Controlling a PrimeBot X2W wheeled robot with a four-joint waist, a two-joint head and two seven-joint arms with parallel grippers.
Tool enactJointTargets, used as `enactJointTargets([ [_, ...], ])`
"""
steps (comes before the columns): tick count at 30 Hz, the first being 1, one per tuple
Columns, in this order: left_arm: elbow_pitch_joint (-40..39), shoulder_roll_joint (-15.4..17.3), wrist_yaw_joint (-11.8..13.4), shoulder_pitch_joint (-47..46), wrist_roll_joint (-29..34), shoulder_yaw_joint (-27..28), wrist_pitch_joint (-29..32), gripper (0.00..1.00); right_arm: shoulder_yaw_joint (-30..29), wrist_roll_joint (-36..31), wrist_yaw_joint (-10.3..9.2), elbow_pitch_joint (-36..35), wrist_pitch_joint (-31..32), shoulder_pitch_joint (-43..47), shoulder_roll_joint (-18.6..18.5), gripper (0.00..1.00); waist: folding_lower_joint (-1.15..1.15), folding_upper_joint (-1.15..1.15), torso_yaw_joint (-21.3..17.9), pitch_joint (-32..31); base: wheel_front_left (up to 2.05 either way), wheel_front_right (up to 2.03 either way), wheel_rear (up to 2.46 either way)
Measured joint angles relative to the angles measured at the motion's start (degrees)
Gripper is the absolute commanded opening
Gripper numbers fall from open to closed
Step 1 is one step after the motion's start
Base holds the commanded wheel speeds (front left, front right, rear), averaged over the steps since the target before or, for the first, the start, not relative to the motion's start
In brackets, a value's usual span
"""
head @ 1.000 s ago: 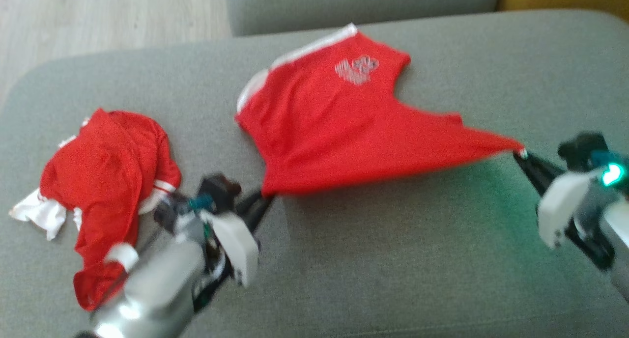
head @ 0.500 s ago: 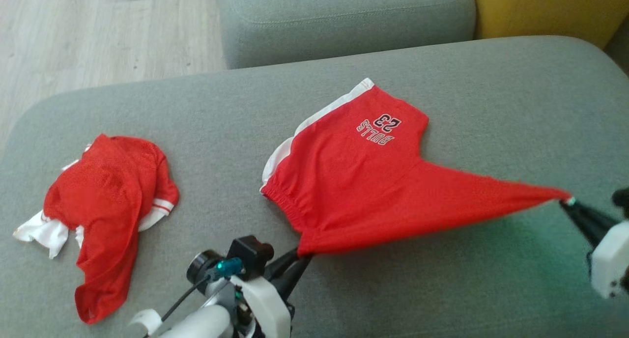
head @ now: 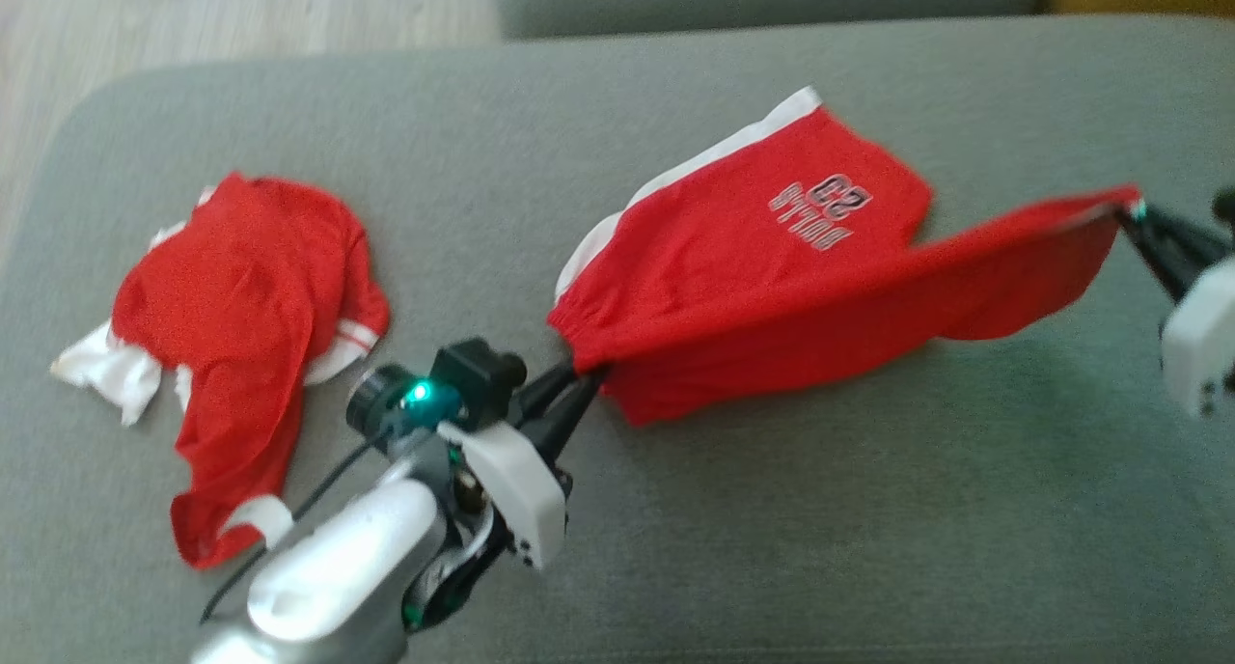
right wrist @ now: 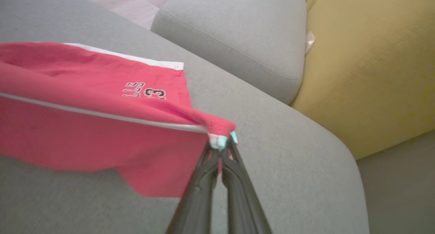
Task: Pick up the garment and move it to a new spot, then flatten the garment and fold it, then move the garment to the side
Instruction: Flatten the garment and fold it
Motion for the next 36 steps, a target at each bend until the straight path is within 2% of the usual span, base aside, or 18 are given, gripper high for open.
enactJointTargets([
  [6,2.55,-1.55,-0.79,-3.77,0.82,0.18,0.02,0.00,4.38,-0.40,0.00,3.23,2.43,-10.44,0.57,0.00,0.01,0.00,3.39,4.35,0.00,0.00,0.00],
  [18,10.10,-7.25,-3.80,-11.67,0.93,0.19,-0.93,0.00,18.69,-0.21,0.00,13.30,4.36,-27.48,-1.15,0.00,0.00,0.00,10.12,11.75,0.00,0.00,0.00],
  [27,16.23,-10.50,-5.71,-16.55,1.49,-0.04,-3.16,0.00,26.26,1.04,0.00,18.75,1.89,-35.26,-1.46,0.00,0.00,0.00,12.21,16.25,0.00,0.00,0.00],
  [35,20.03,-11.96,-6.67,-18.71,1.49,0.01,-4.43,0.00,30.98,2.29,0.00,21.73,-0.45,-39.68,-1.45,0.00,-0.01,0.00,13.04,18.24,0.00,0.00,0.00],
  [36,20.53,-12.32,-6.73,-18.97,1.49,-0.03,-4.71,0.12,31.50,2.52,0.00,22.25,-0.89,-40.10,-1.41,0.00,-0.01,0.00,13.15,18.47,0.00,0.00,0.00],
])
